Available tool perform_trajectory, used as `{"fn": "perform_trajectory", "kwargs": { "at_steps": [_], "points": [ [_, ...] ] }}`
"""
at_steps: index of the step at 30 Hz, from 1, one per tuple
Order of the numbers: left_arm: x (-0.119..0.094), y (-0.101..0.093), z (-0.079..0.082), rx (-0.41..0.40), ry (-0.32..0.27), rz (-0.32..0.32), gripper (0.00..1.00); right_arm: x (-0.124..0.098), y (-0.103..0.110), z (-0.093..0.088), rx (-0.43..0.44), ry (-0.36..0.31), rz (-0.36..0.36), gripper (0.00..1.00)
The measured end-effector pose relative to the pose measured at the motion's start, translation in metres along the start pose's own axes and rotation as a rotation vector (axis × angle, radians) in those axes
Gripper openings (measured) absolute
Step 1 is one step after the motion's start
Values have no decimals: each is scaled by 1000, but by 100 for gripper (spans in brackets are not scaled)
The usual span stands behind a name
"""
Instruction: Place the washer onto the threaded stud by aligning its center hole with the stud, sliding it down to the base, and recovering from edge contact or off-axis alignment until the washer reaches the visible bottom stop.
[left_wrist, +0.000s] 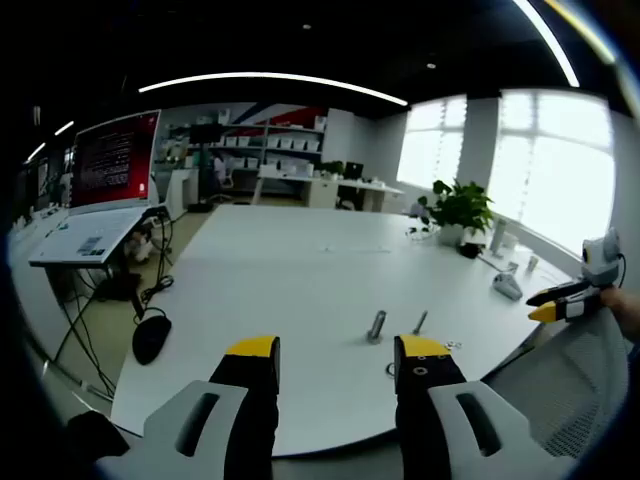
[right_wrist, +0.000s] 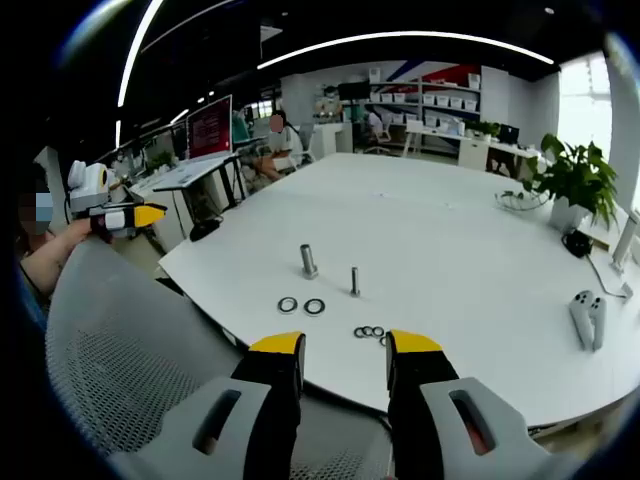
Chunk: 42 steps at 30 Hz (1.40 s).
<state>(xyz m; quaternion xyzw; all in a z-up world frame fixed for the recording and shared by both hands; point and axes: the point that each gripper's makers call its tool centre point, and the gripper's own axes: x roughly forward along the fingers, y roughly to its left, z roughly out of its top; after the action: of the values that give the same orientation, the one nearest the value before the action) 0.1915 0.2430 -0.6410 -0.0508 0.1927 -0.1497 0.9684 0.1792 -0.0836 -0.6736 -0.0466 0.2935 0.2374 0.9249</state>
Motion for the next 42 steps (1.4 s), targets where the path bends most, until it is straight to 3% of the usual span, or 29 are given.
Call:
{"fn": "perform_trajectory", "kwargs": {
  "at_steps": [19,42],
  "points": [
    [0,-1,-2,4,17,-2,42,2,3,-4,-7,33,14,34],
    [1,0,-3,4,20,-1,42,1,2,-3,2,17,11,34]
  ]
}}
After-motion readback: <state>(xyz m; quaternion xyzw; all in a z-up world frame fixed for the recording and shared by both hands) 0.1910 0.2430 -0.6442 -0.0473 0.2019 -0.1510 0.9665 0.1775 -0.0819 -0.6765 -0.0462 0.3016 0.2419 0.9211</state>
